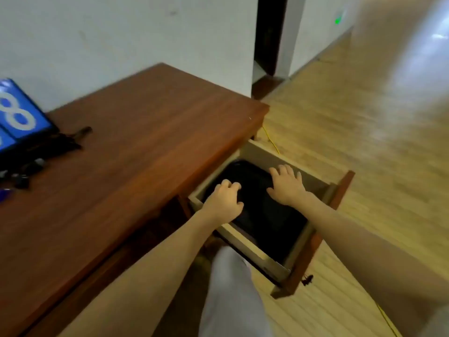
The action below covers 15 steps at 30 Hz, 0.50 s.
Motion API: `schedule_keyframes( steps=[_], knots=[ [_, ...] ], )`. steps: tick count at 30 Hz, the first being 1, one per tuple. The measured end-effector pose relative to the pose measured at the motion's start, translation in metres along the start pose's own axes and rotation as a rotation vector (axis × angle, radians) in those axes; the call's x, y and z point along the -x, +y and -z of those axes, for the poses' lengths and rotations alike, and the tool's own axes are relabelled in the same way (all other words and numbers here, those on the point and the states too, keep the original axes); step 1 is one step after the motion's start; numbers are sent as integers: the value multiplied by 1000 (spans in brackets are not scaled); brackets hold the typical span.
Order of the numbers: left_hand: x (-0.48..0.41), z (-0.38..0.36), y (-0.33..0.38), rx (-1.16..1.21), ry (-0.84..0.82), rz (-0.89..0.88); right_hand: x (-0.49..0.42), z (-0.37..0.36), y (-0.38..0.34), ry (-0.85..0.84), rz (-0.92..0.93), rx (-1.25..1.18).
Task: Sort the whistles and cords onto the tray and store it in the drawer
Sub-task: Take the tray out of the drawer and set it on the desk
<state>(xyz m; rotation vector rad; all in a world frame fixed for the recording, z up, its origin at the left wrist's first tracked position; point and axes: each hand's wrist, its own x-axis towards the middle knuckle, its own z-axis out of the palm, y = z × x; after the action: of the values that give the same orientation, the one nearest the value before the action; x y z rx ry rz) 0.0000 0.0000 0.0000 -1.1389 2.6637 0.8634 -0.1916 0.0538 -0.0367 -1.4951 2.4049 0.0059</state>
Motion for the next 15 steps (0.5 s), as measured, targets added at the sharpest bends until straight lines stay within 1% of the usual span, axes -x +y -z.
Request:
schedule_keyframes(
  steps=[2, 4, 7, 9, 11, 13, 15],
  knots=[
    [-19, -19, -2, -51, -84, 57, -10, -11, 18, -157, -60, 76],
    [-37, -37, -9, -157, -181, 165, -22, -25, 40, -279, -105, 130],
    [-61, -62, -13, -280, -389, 312, -43, -45, 64, -446, -95, 199],
    [-72, -75, -18, -312, -476, 387, -56, -52, 70, -503, -95, 220],
    [-81, -87, -26, -296, -519, 454, -70, -60, 72, -527, -115, 193],
    [-89, -95, -30, -278, -518, 498, -82, -69, 74, -539, -139, 163],
    [-99, -101, -33, -188, -495, 531, -94, -78, 77, -534, -167, 150]
  ],
)
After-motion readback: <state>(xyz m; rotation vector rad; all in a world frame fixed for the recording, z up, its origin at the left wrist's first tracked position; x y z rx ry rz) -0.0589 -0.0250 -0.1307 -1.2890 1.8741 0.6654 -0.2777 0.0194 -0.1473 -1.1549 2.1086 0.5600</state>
